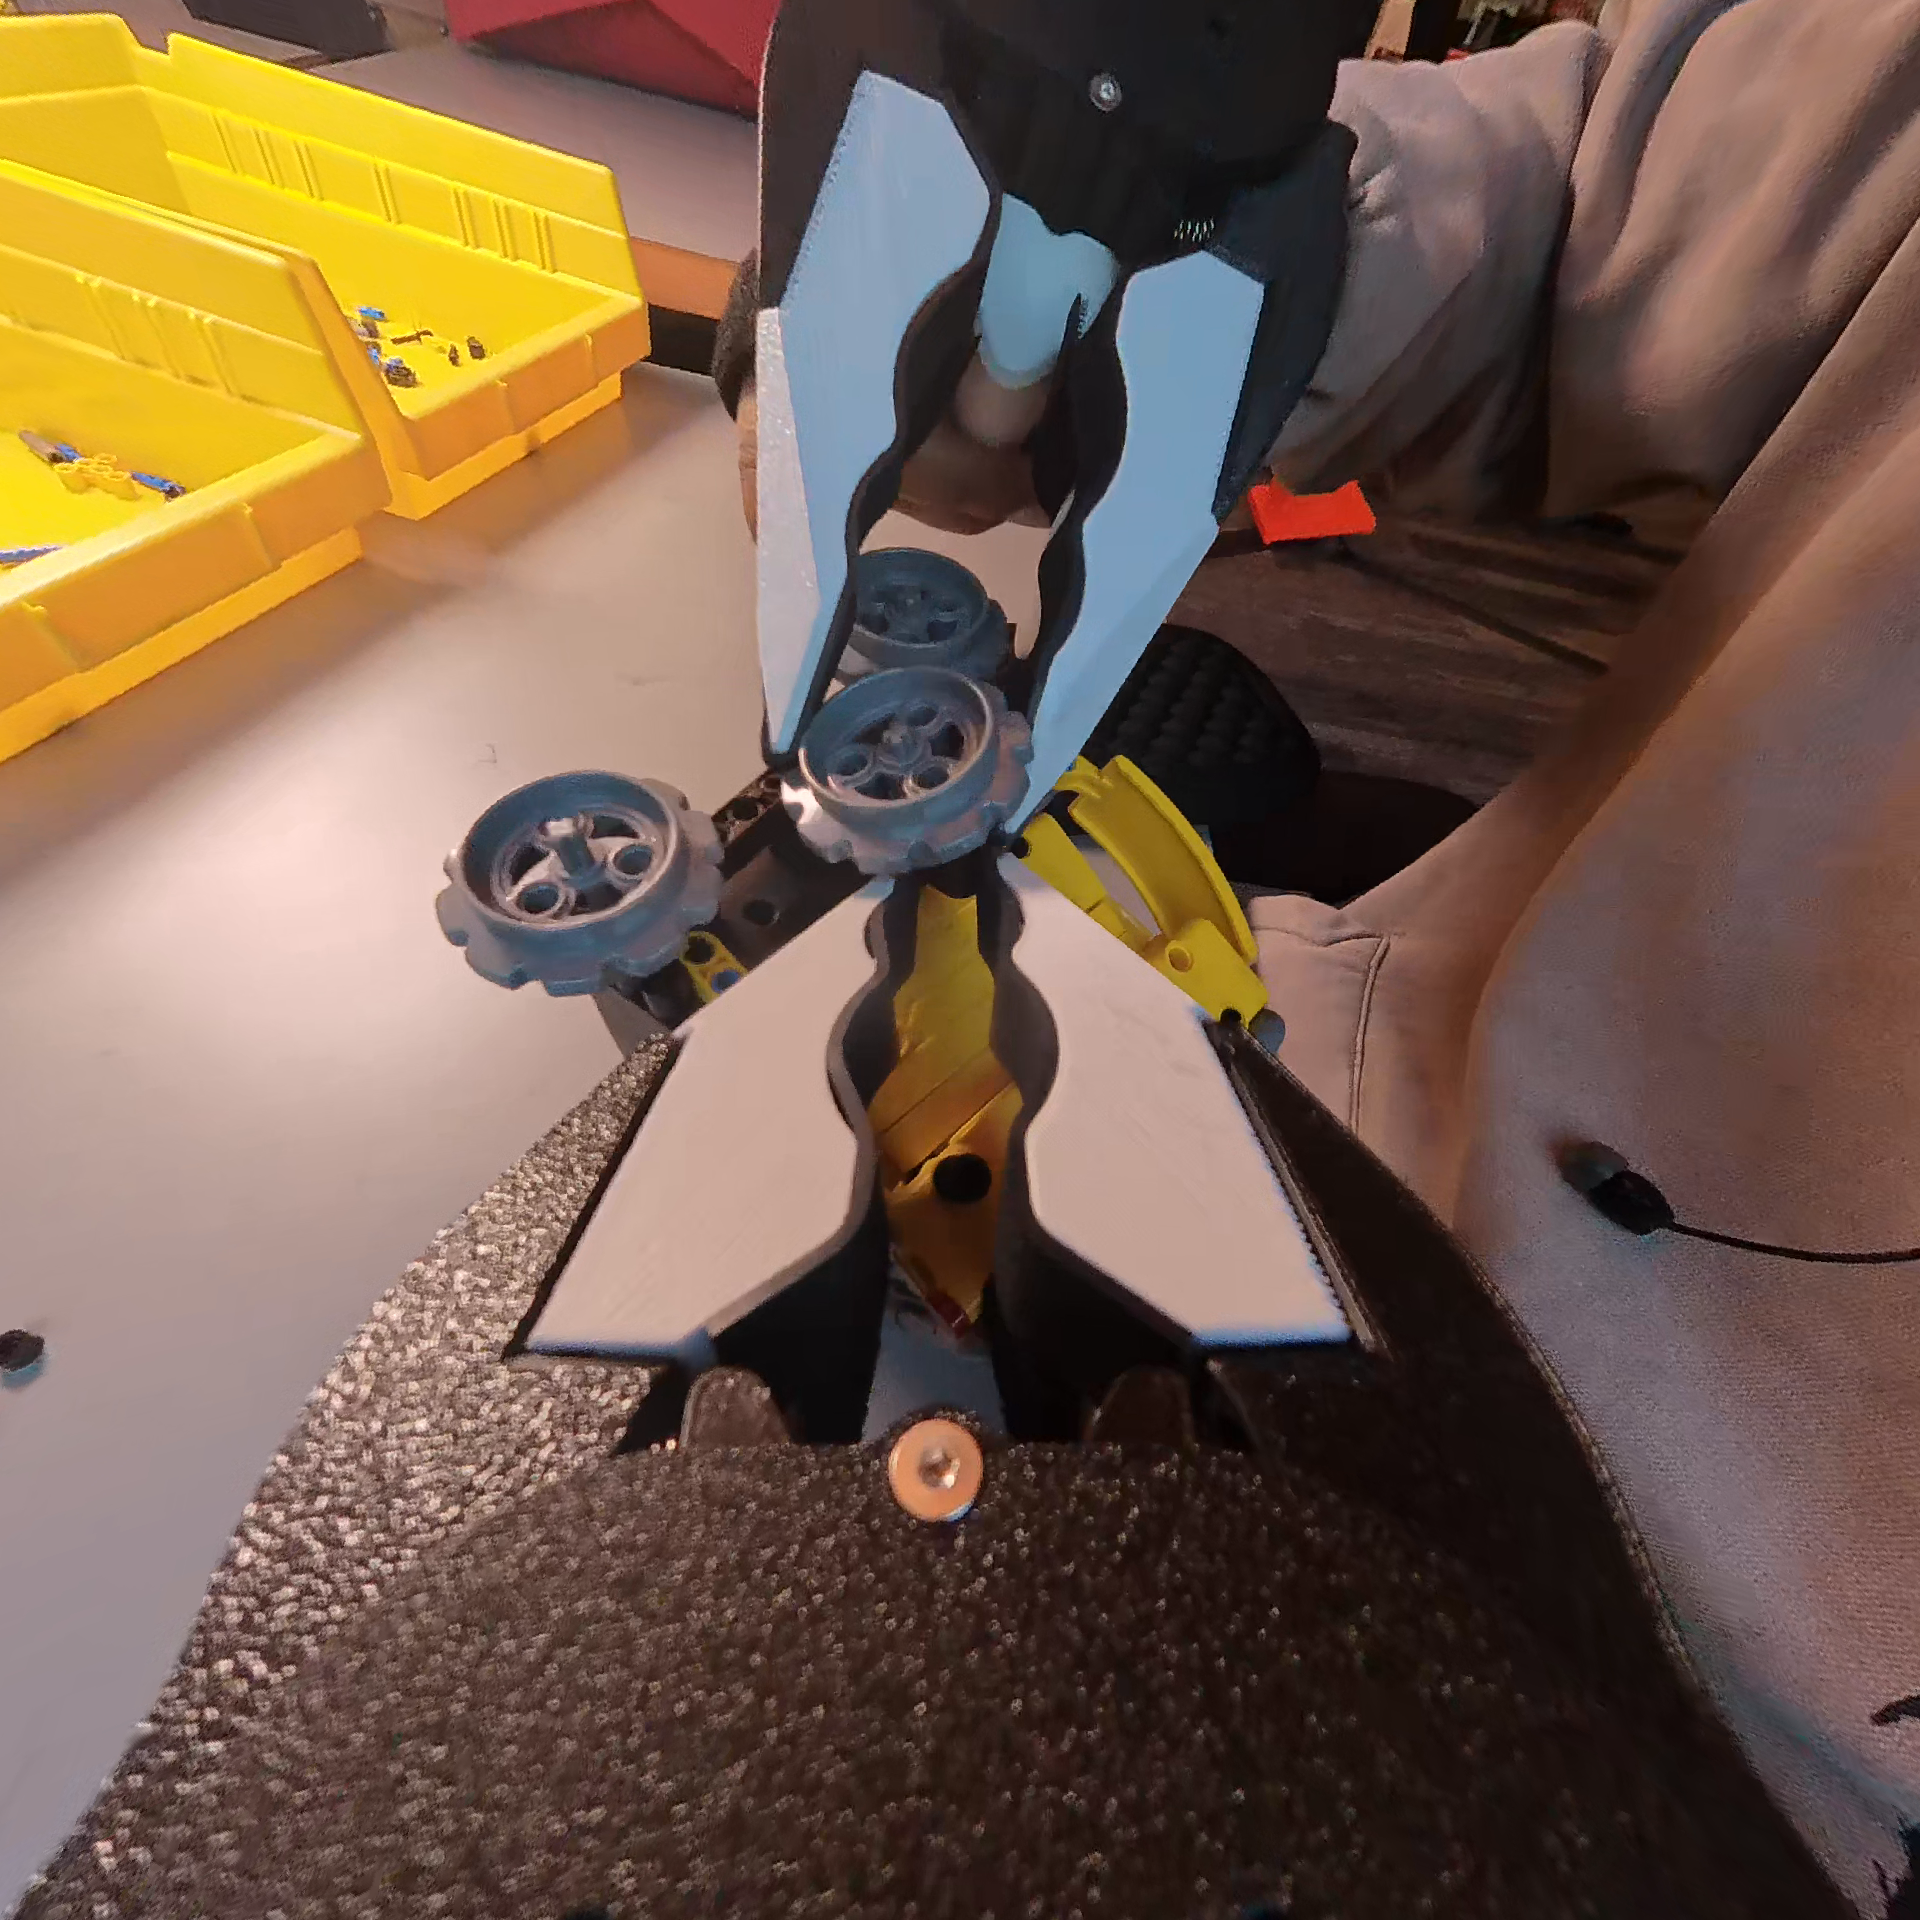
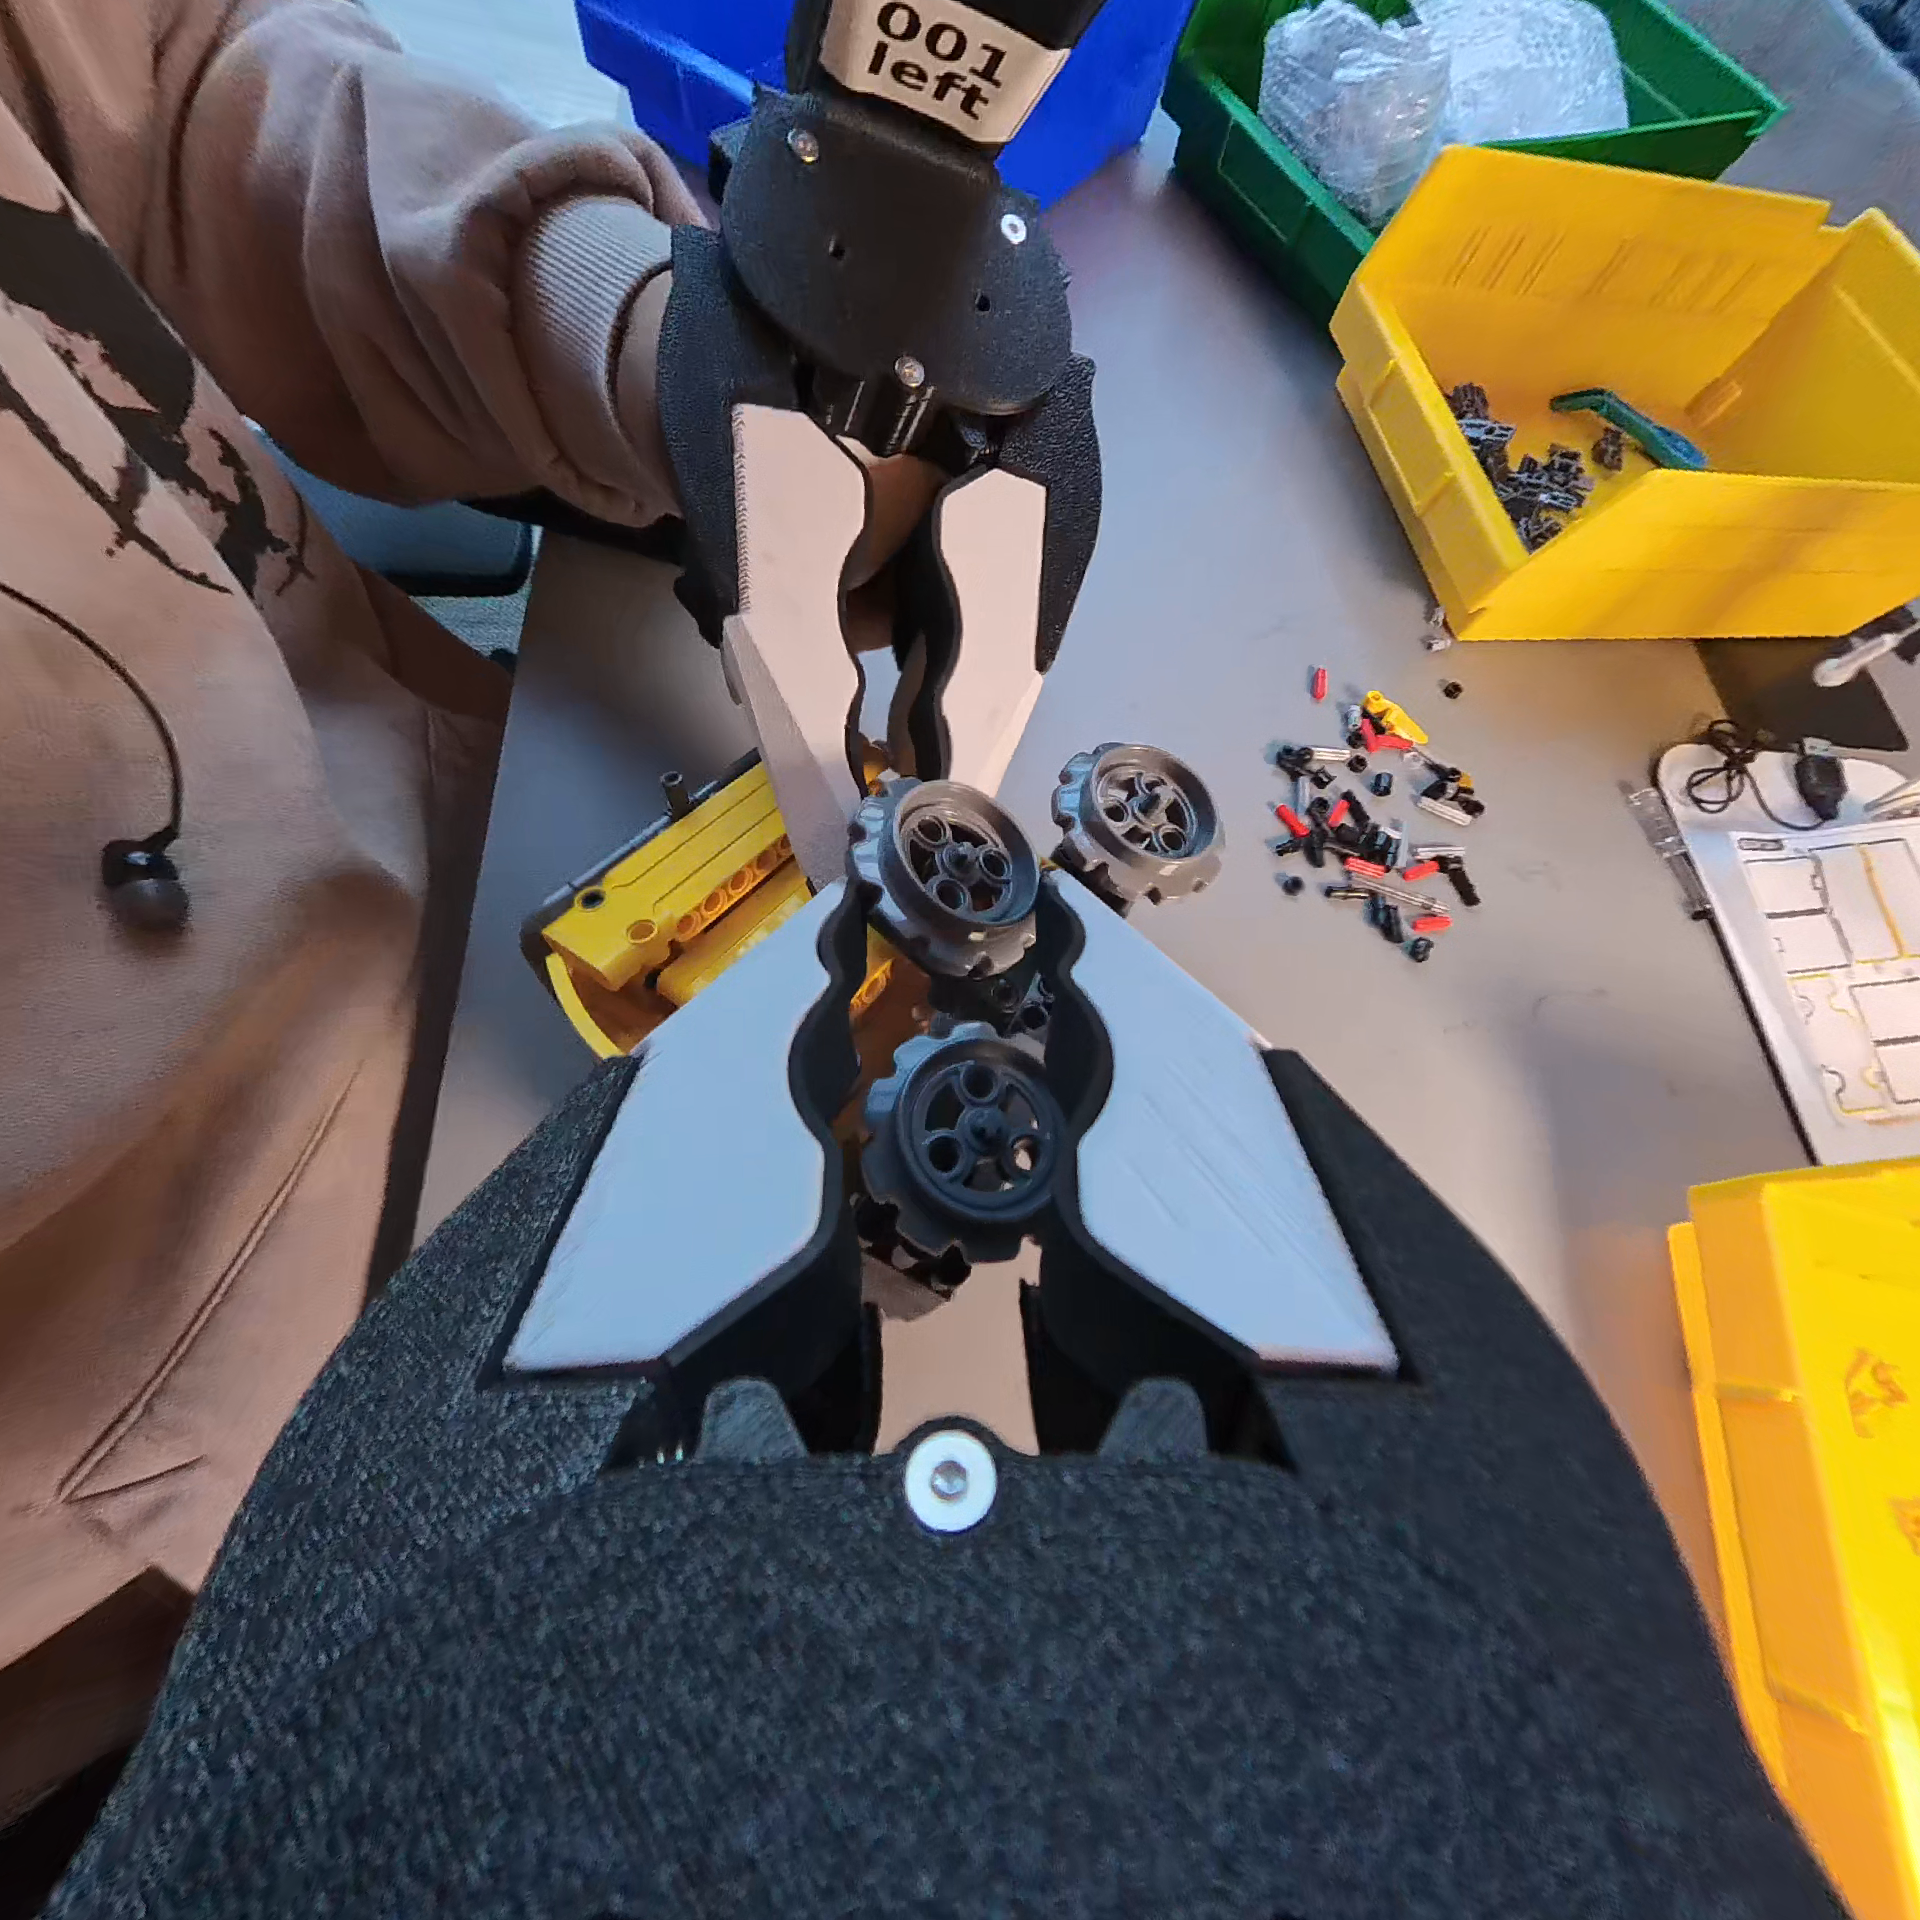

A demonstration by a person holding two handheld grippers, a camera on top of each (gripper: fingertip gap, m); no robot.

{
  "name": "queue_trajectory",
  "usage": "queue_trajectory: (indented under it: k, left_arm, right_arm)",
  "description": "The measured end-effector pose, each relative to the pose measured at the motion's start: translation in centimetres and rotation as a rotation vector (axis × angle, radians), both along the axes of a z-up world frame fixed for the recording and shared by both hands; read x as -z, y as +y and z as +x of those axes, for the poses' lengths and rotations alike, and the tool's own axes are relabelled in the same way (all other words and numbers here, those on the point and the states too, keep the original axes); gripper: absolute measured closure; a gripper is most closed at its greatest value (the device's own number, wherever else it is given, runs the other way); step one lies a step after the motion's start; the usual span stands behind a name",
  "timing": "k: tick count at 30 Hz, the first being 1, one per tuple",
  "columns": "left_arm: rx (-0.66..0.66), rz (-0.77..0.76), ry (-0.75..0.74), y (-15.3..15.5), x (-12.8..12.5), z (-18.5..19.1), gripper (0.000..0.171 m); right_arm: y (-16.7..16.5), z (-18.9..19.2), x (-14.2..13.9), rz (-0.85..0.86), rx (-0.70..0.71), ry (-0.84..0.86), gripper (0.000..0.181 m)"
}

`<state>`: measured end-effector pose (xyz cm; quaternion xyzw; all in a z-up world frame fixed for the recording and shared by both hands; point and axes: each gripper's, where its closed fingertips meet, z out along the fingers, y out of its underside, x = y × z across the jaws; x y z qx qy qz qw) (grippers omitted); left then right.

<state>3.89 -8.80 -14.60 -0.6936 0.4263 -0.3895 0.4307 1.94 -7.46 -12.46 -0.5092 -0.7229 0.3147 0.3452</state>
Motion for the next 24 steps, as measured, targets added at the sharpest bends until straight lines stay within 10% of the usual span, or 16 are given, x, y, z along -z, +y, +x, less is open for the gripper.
queue_trajectory:
  k: [9,15,24]
  left_arm:
    - [0.081,0.147,0.083,-0.4,0.1,-0.1,0.159]
    - [0.170,0.180,0.102,-0.7,0.2,-0.5,0.159]
    - [-0.086,0.146,0.085,0.9,0.2,-0.4,0.153]
  right_arm:
    - [-1.6,0.7,0.6,0.040,-0.150,-0.276,0.120]
    - [-1.7,0.1,1.2,-0.047,-0.281,-0.475,0.137]
    - [-0.5,0.2,1.3,0.028,-0.258,-0.607,0.141]
